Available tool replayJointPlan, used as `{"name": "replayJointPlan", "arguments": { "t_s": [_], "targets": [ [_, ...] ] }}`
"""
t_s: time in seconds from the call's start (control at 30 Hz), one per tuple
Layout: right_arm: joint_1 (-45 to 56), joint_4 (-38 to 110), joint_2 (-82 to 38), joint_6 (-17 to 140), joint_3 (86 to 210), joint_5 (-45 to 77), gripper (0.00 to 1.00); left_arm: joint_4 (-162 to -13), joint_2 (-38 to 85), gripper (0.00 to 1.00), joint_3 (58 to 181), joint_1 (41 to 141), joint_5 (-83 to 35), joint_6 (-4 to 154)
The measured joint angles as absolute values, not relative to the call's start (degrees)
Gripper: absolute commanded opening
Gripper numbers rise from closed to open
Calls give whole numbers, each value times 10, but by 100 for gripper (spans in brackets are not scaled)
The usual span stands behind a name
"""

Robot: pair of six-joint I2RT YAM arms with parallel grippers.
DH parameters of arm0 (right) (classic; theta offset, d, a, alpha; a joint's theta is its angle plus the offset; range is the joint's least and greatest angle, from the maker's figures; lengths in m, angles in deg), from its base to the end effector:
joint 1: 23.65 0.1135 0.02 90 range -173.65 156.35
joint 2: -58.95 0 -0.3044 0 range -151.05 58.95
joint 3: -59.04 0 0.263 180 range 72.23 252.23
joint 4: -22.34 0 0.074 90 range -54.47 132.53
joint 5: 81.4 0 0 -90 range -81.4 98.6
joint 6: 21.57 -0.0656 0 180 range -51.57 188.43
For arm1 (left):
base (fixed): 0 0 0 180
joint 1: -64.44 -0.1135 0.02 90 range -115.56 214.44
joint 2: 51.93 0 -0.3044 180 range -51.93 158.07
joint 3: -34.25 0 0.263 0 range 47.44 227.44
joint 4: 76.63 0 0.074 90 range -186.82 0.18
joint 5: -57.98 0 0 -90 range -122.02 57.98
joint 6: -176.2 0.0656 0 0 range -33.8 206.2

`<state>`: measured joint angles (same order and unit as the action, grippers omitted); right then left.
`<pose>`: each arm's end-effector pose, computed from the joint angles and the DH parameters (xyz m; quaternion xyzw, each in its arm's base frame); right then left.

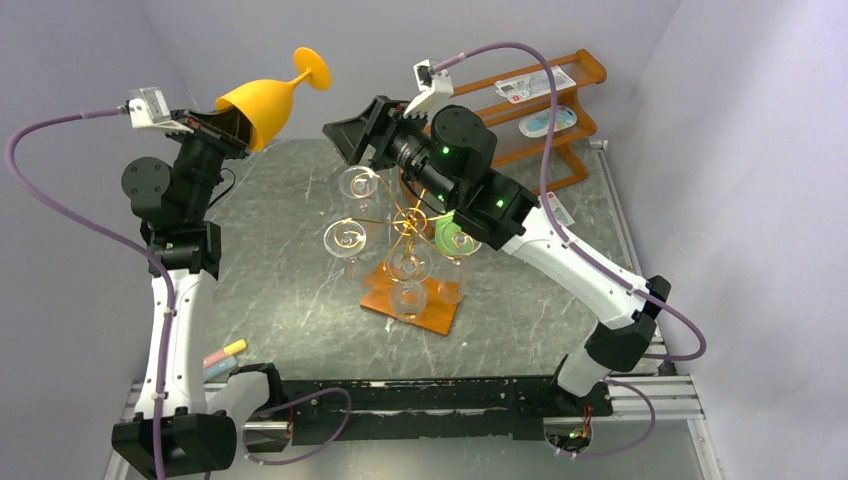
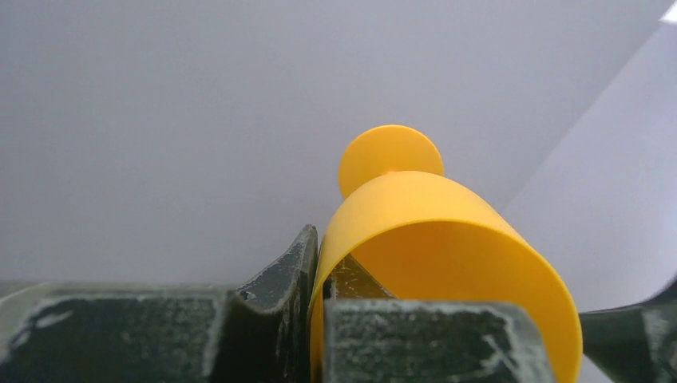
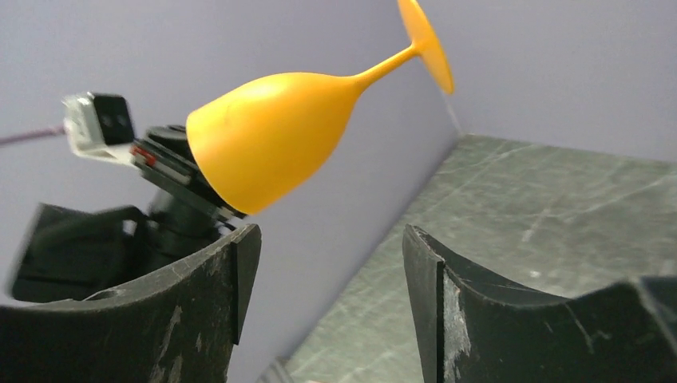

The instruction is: Place the wine glass upside down on the wine glass rack

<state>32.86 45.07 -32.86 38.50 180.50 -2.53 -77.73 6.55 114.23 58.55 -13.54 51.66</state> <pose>0.2288 0.3229 0.5645 -0.0811 0.6590 0.4633 0.5869 0.2341 0.0033 0.5169 -0.0709 0.5742 -0.2893 0.7626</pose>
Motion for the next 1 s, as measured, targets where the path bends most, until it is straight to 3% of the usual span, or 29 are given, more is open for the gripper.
{"name": "replayJointPlan", "arguments": {
  "t_s": [0.33,0.67,0.77,1.0],
  "targets": [
    [326,277,-332,185,1775,-38,69,-518,79,5,1083,585,-76,365],
    [326,237,-411,100,1859,-45,66,-340,73,5,1013,600,-57,228],
    [326,237,-417,93,1860,-45,61,-322,67,5,1009,604,-55,211],
    [331,216,-418,92,1855,-36,35,-310,61,5,1003,608,-57,202]
  ]
}}
